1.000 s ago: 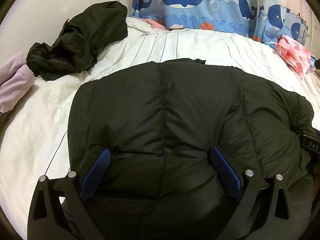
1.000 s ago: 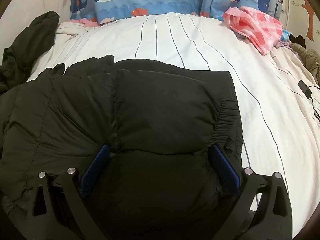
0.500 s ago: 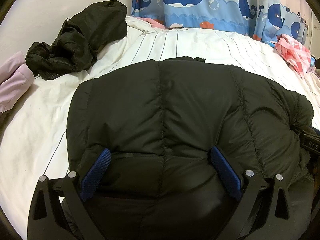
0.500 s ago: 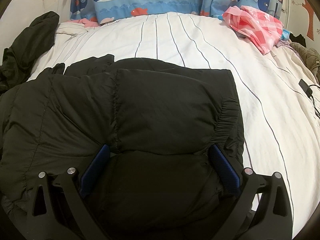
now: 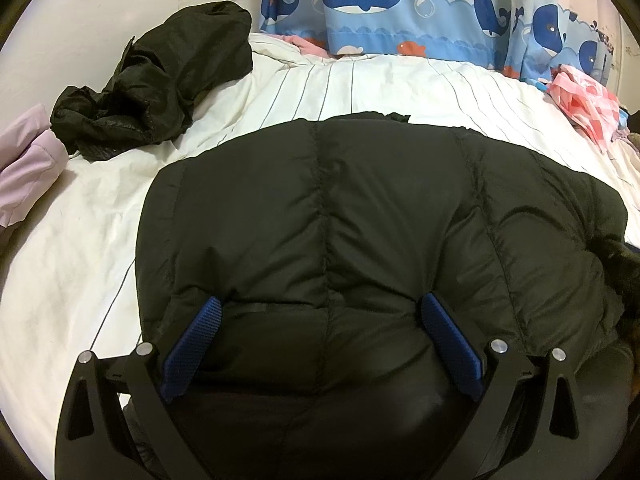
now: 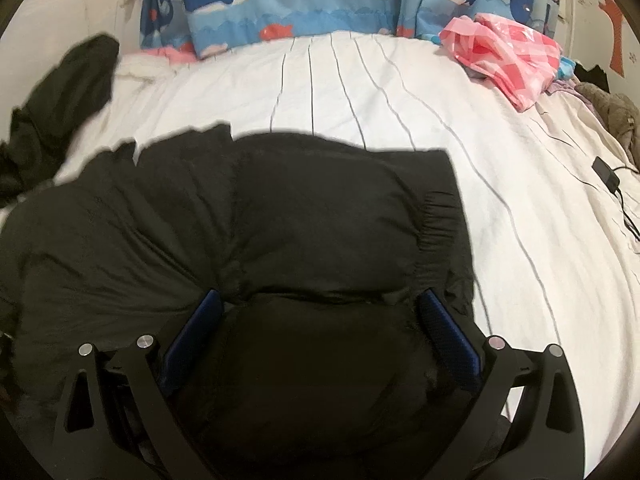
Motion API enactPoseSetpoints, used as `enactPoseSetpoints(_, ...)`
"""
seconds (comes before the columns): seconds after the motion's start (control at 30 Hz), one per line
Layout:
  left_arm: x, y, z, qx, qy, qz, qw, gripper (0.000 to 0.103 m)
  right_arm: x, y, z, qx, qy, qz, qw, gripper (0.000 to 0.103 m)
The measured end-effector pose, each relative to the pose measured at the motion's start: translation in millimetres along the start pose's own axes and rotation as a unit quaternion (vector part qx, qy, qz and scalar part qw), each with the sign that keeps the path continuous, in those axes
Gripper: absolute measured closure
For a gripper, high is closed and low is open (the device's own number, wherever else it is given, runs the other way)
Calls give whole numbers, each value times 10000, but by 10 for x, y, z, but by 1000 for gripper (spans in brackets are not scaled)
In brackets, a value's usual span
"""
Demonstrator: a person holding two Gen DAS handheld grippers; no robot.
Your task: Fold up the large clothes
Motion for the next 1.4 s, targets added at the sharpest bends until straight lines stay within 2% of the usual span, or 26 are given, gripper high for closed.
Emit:
enactPoseSetpoints(0.13, -5, -21, 9, -92, 35, 57, 9999, 7, 127, -365, -5, 244, 128, -201, 9994, 7)
enactPoseSetpoints(0.2, -10, -59, 32, -177, 37, 87, 9998, 7, 84, -540, -40, 346, 180, -220, 9990, 7)
enactPoseSetpoints(0.27, -24, -83, 57, -243, 5, 123, 9996, 7, -42, -614, -84, 358, 196, -102, 9991, 7)
enactPoseSetpoints(0.37, -72, -137, 93, -476, 19, 278, 9985, 7, -384, -575, -167, 367, 192, 427, 9982, 7)
enactPoseSetpoints(0.43, -59, -263, 126, -686, 128, 341, 9970, 7, -503, -625, -242, 474, 352, 519, 9969, 7)
enactPoseSetpoints(0.53, 65, -697, 383, -874, 188, 2, 9960, 7, -557, -938, -421, 553, 529, 238, 9968, 7)
enactPoseSetpoints(0.6, 82, -969, 627, -1008, 74, -163, 9947, 7, -681, -1121, -579, 596, 589, 205, 9963, 7)
enactPoseSetpoints(0.67, -42, -1173, 935, -1197, -195, -151, 9925, 7, -911, -1277, -806, 758, 648, 349, 9944, 7)
enactPoseSetpoints(0.73, -353, -1258, 1278, -1412, -542, 150, 9884, 7, -1150, -1361, -1012, 906, 652, 546, 9922, 7)
enactPoseSetpoints(0.83, -1007, -1238, 1691, -1521, -923, 837, 9805, 7, -1530, -1437, -1297, 1067, 807, 904, 9869, 7)
enactPoseSetpoints(0.87, -1163, -1213, 1771, -1490, -1008, 1006, 9785, 7, -1634, -1474, -1331, 1231, 915, 982, 9833, 7)
enactPoseSetpoints(0.9, -1404, -1211, 1850, -1555, -1177, 1238, 9729, 7, -1727, -1528, -1335, 1491, 1011, 1037, 9782, 7)
enactPoseSetpoints(0.97, -1734, -1263, 1875, -1948, -1442, 1527, 9581, 7, -1846, -1640, -1293, 1815, 1043, 1095, 9717, 7)
enactPoseSetpoints(1.0, -1866, -1381, 1859, -2113, -1472, 1431, 9556, 7, -1912, -1704, -1239, 1994, 1043, 1151, 9675, 7)
enactPoseSetpoints(1.03, -1938, -1477, 1838, -2254, -1475, 1381, 9531, 7, -1970, -1759, -1189, 2166, 1044, 1208, 9631, 7)
enactPoseSetpoints(1.07, -2011, -1564, 1798, -2463, -1515, 1425, 9466, 7, -2019, -1809, -1121, 2416, 1057, 1294, 9559, 7)
enactPoseSetpoints(1.13, -2161, -1742, 1715, -2977, -1651, 1606, 9264, 7, -2093, -1895, -1035, 2806, 1085, 1446, 9426, 7)
enactPoseSetpoints(1.2, -2321, -1883, 1634, -3264, -1590, 1791, 9144, 7, -2180, -2005, -925, 3199, 1087, 1623, 9271, 7)
enactPoseSetpoints(1.23, -2407, -1935, 1562, -3354, -1517, 1905, 9101, 7, -2243, -2047, -860, 3398, 1031, 1807, 9172, 7)
enactPoseSetpoints(1.27, -2517, -1982, 1522, -3413, -1418, 2049, 9063, 7, -2286, -2068, -826, 3447, 948, 1928, 9138, 7)
enactPoseSetpoints(1.33, -2648, -2009, 1477, -3394, -1309, 2235, 9043, 7, -2356, -2126, -779, 3469, 739, 2072, 9117, 7)
enactPoseSetpoints(1.4, -2719, -2027, 1444, -3400, -1347, 2339, 9009, 7, -2397, -2192, -742, 3636, 713, 2193, 9026, 7)
Point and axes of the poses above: each gripper's, at about its wrist camera, not at the fingertips, and y roughly the way its jaws point, z to its left, x to its top, the point moved 8 cm from there along y, roughly the way its jaws point, and after that the axes turned 3 degrees about -y, right-handed, at the moved point
